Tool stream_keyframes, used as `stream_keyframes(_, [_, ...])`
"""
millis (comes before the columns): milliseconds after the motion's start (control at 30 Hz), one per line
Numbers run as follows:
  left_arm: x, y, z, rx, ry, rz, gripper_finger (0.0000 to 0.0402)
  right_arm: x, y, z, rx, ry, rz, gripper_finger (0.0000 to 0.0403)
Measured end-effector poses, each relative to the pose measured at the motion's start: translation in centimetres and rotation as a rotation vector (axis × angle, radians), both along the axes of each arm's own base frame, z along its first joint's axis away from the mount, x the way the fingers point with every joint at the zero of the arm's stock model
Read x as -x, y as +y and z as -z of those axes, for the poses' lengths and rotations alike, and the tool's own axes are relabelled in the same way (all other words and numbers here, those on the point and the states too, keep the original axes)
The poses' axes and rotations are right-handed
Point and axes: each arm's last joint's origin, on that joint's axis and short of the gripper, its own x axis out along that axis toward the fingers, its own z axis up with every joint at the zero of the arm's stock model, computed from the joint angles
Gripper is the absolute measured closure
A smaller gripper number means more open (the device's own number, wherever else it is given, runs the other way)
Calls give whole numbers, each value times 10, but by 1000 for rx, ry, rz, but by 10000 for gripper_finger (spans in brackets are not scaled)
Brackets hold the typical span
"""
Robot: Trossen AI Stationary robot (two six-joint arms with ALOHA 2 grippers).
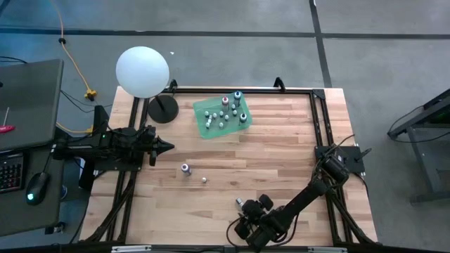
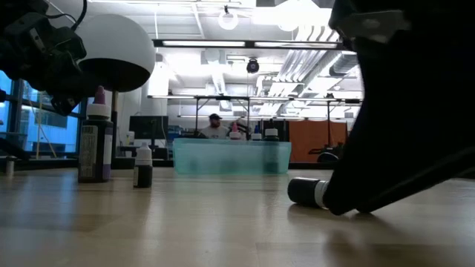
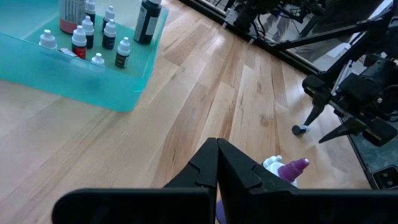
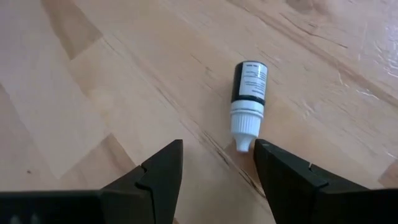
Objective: Pick & Place food coloring
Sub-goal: Put the small green dye bottle in the green bin
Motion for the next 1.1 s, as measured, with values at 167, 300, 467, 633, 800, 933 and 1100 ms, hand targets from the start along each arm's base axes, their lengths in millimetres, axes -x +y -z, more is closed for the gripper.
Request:
stream_keyframes(167, [0,0,0,0,0,0,401,-2,-1,4,-15,8,19,210])
stream_keyframes(300, [0,0,0,0,0,0,401,-1,0,14,-41,23,44,210])
stream_keyframes(467, [0,0,0,0,0,0,401,4,7,20,-52,4,60,210])
stream_keyframes(633, [0,0,0,0,0,0,401,9,13,21,-52,0,52,210])
stream_keyframes(800, [0,0,0,0,0,0,401,8,11,21,-66,4,73,214])
stream_keyframes(933, [0,0,0,0,0,0,401,3,6,21,-74,-5,88,223])
stream_keyframes(1100, [0,0,0,0,0,0,401,-11,0,19,-146,-43,114,229])
